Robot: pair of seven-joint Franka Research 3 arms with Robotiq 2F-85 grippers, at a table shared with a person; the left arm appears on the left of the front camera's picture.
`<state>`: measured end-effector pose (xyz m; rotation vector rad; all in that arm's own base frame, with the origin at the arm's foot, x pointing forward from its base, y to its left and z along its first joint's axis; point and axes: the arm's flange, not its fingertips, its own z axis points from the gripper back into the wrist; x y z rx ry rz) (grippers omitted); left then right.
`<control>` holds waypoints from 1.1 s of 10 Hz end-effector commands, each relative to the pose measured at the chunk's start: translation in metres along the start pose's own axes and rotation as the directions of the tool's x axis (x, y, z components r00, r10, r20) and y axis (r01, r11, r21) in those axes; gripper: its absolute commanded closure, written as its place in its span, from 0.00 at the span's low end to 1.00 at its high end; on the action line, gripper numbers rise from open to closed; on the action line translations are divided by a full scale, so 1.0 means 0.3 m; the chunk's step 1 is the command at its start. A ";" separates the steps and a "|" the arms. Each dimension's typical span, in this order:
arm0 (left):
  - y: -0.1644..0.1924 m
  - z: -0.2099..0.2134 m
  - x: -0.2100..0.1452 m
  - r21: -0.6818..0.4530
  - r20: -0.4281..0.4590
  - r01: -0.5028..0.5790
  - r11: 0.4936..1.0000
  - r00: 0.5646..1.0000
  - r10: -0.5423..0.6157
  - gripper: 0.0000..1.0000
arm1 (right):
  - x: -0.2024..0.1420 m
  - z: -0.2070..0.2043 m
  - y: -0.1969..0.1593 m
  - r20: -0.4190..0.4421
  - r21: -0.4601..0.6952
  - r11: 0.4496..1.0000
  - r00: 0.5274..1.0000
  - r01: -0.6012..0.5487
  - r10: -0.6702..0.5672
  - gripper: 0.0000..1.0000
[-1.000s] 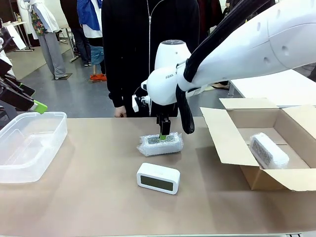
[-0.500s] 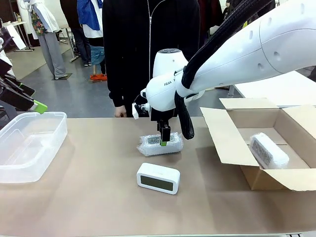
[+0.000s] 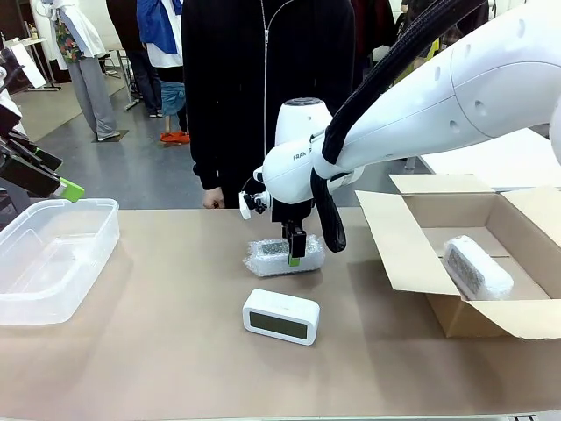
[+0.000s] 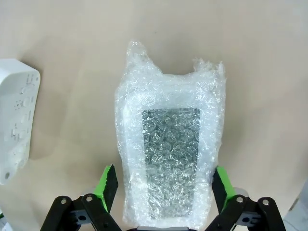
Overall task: Separate and place wrapped and unwrapped clocks.
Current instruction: Pick up the Digital clock indicated by the person.
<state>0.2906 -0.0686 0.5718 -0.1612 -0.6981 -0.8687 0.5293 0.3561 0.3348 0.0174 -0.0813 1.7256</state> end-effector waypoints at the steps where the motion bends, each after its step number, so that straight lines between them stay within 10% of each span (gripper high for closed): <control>1: 0.001 -0.001 -0.001 -0.008 0.004 0.000 1.000 1.000 0.000 0.00 | 0.009 -0.018 -0.021 -0.006 0.005 0.999 0.999 -0.032 0.032 0.00; 4: 0.001 -0.001 -0.001 -0.008 0.004 0.000 1.000 1.000 0.000 0.00 | 0.005 -0.036 -0.040 -0.006 0.023 0.999 1.000 -0.029 0.029 0.00; 7: 0.001 -0.001 -0.001 -0.008 0.004 0.000 1.000 1.000 0.000 0.00 | 0.005 -0.034 -0.046 -0.007 0.020 1.000 1.000 -0.023 0.023 0.38; 8: 0.001 -0.001 -0.001 -0.008 0.004 0.000 1.000 1.000 0.000 0.00 | 0.006 -0.031 -0.048 -0.007 0.019 0.999 1.000 -0.025 0.026 0.25; 9: 0.001 -0.001 -0.001 -0.008 0.004 0.000 1.000 1.000 0.000 0.00 | 0.007 -0.030 -0.047 -0.007 0.023 0.999 1.000 -0.029 0.029 0.57; 11: 0.001 -0.001 -0.001 -0.008 0.004 0.000 1.000 1.000 0.000 0.00 | 0.009 -0.006 -0.033 0.009 0.040 0.998 0.999 -0.043 0.042 0.40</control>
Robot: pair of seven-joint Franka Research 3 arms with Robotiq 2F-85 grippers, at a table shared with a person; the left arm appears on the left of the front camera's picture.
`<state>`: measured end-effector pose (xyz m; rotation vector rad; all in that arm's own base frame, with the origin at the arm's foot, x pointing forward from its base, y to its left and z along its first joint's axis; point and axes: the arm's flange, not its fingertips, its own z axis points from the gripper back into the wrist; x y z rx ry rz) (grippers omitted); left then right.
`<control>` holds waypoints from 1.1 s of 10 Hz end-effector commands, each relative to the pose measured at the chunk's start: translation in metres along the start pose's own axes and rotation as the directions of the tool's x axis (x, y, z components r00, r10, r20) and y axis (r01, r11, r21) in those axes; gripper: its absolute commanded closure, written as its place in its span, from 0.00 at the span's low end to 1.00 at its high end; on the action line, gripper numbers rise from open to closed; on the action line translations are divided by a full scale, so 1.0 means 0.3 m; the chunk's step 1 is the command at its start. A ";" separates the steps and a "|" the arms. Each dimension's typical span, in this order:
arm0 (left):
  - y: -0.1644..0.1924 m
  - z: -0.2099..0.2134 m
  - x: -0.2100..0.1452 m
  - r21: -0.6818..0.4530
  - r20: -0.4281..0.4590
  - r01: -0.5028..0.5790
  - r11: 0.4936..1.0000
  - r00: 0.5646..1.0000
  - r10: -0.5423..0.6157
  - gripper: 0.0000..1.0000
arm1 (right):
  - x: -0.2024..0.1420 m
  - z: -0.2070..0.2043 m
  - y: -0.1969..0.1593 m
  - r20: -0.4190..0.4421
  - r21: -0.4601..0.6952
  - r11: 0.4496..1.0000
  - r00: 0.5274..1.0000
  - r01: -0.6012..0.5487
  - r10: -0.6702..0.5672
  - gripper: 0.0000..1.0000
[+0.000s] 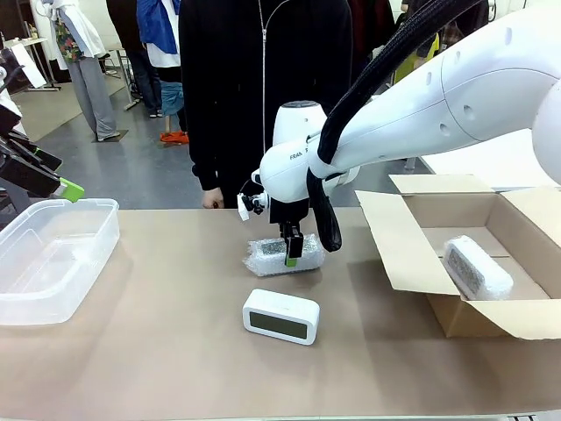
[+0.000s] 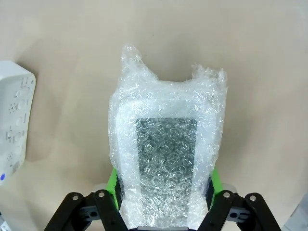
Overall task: Separate and place wrapped and unwrapped clocks.
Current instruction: Pick up the Digital clock indicated by the person.
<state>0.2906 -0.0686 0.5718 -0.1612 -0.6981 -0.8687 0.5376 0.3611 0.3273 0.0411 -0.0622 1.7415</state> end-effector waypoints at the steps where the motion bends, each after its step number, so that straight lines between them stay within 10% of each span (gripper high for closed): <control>1: 0.001 -0.001 -0.001 -0.008 0.004 0.000 1.000 1.000 0.000 0.00 | -0.003 0.075 0.013 -0.012 0.005 1.000 1.000 -0.014 0.014 0.40; 11: 0.001 -0.001 -0.001 -0.008 0.004 0.000 1.000 1.000 0.000 0.00 | 0.249 0.751 0.386 0.009 -0.151 0.987 0.998 0.057 -0.056 0.40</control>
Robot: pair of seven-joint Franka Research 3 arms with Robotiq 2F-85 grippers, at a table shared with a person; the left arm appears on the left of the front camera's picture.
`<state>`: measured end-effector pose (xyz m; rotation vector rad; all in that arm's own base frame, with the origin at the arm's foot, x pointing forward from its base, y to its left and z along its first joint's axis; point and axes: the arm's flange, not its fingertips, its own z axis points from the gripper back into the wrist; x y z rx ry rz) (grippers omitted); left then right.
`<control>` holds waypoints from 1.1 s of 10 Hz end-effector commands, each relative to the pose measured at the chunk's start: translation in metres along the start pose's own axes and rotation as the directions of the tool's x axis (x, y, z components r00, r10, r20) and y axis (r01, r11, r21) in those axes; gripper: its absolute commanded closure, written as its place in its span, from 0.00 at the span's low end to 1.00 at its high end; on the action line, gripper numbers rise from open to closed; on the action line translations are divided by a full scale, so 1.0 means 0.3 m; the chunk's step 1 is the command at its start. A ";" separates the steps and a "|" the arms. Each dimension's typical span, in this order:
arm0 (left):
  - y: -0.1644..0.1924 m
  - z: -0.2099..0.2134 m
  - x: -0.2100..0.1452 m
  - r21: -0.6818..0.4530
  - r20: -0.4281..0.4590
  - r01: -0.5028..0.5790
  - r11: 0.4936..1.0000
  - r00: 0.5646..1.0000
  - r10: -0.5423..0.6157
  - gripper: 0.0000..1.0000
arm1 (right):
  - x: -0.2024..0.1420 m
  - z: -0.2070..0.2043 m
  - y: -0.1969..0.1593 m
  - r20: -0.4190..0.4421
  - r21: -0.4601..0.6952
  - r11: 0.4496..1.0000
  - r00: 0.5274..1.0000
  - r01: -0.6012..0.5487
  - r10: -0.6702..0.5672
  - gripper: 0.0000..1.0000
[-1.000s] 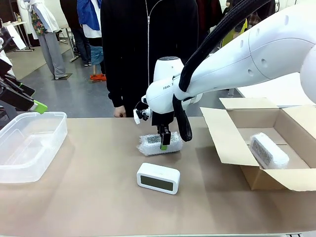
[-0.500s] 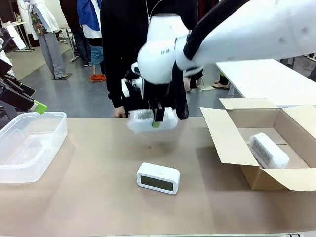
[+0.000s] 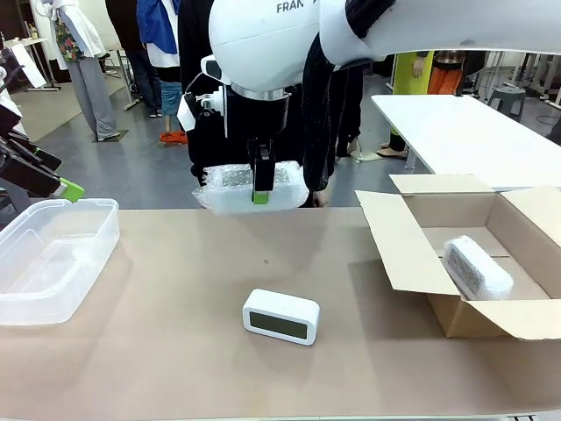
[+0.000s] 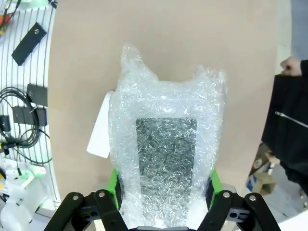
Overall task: Separate and place wrapped and unwrapped clocks.
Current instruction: Pick up the Digital clock indicated by the person, then if the picked Digital clock is wrapped, place it in the Package Box ; if not, place it in the Organizing box.
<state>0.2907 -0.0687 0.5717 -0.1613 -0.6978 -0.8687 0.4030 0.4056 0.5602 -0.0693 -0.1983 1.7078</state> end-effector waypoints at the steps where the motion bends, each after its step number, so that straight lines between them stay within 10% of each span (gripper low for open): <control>1: 0.001 0.000 -0.001 -0.007 0.005 0.000 1.000 1.000 0.000 0.00 | -0.036 -0.065 -0.086 -0.003 0.052 0.997 0.998 0.061 -0.061 0.40; 11: 0.001 0.000 -0.001 -0.007 0.005 0.000 1.000 1.000 0.000 0.00 | 0.000 0.000 0.000 0.000 0.000 1.000 1.000 0.000 0.000 0.40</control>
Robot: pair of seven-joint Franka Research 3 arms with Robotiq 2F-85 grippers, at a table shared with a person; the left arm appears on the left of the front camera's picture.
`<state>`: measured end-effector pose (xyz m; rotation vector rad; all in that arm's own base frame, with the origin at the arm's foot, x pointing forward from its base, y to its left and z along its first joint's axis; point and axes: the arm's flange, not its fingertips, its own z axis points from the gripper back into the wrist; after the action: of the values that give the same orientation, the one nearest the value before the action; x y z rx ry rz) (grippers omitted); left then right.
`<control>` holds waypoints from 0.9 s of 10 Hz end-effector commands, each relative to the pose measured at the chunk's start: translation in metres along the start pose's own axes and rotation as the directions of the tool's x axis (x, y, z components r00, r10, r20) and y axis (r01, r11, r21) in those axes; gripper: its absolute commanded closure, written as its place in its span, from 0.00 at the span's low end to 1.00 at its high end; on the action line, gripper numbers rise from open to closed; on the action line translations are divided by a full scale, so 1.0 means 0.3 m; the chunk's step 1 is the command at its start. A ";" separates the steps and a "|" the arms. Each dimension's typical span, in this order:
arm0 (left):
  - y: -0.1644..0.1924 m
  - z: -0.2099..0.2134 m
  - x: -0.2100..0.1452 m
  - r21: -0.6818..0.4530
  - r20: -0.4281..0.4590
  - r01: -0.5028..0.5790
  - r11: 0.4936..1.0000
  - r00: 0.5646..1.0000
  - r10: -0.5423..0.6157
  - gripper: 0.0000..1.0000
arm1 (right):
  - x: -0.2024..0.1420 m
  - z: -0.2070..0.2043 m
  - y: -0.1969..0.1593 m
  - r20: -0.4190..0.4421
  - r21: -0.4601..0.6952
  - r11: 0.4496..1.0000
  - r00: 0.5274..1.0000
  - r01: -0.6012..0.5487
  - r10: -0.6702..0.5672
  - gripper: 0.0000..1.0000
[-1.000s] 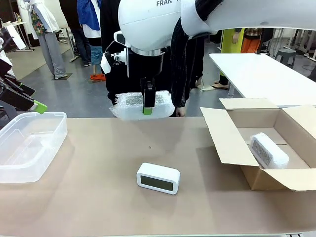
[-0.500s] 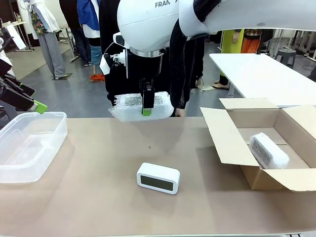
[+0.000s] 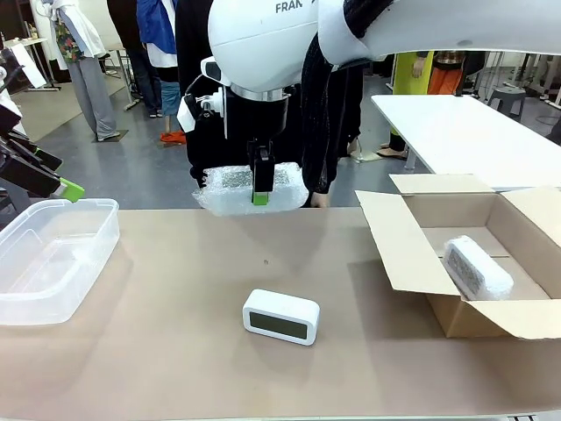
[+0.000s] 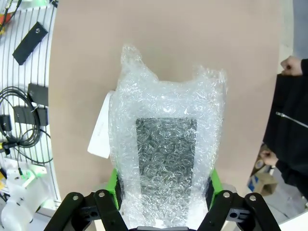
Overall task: Separate and place wrapped and unwrapped clocks.
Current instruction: If the picked Digital clock is wrapped, place it in the Package Box ; if not, place it in the Organizing box.
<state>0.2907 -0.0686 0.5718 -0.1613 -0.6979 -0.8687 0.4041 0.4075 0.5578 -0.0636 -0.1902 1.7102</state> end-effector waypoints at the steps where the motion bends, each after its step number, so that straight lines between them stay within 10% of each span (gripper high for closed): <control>1: 0.001 0.000 -0.001 -0.008 0.004 0.000 1.000 1.000 0.000 0.00 | -0.005 0.009 0.003 0.001 -0.009 1.000 1.000 0.002 -0.002 0.40; 7: 0.001 0.000 -0.001 -0.008 0.004 0.000 1.000 1.000 0.000 0.00 | -0.005 0.009 0.003 0.001 -0.009 1.000 1.000 0.002 -0.002 0.40; 9: 0.001 0.000 -0.001 -0.008 0.004 0.000 1.000 1.000 0.000 0.00 | -0.065 0.105 -0.038 0.058 -0.086 0.988 0.991 0.126 -0.121 0.22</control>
<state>0.2907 -0.0685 0.5718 -0.1614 -0.6980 -0.8684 0.4092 0.4025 0.5666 -0.0659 -0.2223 1.6723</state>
